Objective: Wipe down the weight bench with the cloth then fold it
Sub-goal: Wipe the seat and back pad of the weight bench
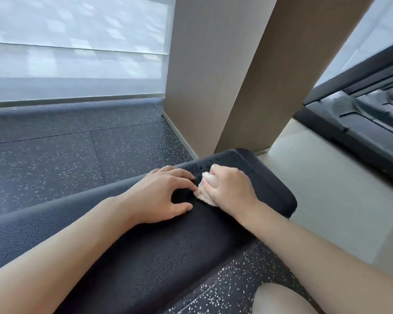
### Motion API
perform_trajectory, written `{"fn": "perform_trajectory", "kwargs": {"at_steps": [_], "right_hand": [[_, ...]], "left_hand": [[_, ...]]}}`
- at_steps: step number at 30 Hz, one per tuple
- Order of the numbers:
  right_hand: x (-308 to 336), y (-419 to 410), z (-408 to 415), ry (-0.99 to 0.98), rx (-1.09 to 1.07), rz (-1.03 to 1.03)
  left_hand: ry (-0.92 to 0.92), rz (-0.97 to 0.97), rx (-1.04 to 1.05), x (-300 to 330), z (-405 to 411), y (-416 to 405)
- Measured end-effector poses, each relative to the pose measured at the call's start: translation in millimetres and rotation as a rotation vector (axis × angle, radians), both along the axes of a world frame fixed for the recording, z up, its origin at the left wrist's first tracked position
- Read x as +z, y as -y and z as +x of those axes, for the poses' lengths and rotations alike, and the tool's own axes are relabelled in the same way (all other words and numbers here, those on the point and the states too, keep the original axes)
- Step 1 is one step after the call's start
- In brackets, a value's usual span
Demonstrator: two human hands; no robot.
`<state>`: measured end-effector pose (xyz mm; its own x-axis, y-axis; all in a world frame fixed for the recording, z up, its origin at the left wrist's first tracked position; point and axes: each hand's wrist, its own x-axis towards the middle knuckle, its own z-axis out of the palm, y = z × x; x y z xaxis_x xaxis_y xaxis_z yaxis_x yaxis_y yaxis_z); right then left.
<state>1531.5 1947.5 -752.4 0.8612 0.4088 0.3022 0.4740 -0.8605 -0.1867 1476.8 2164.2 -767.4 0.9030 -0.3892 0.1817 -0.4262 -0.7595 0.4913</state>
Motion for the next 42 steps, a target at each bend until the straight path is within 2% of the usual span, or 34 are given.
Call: {"fn": "perform_trajectory", "kwargs": {"at_steps": [5,9,17,22,26,29,32,34,38,42], "right_hand": [[4,-41,71,-0.060,-0.059,0.033],[4,-46,78,-0.052,-0.090,0.013],[1,4,-35,-0.013,0.002,0.041],[-3,49,-94,-0.060,0.142,0.062],[-1,46,-57,-0.025,0.202,0.067],[0,28,18,-0.039,0.025,0.010],[5,6,95,-0.088,-0.212,0.047],[6,-11,121,-0.123,-0.274,0.004],[6,-33,112,-0.097,-0.236,-0.072],[12,-29,48,-0.115,-0.107,0.032]], "left_hand": [[0.070,-0.009,0.017,-8,-13,-2],[0.088,0.018,0.019,-10,-19,-5],[0.117,-0.102,0.030,-13,-22,-6],[0.138,-0.080,0.026,-15,-21,-5],[0.150,-0.057,0.039,-14,-22,-3],[0.146,-0.042,0.042,-13,-22,-2],[0.146,-0.034,0.049,-12,-23,-1],[0.152,-0.035,0.051,-12,-23,-1],[0.181,-0.073,0.102,-14,-22,-2],[0.180,-0.133,0.234,-16,-18,-6]]}}
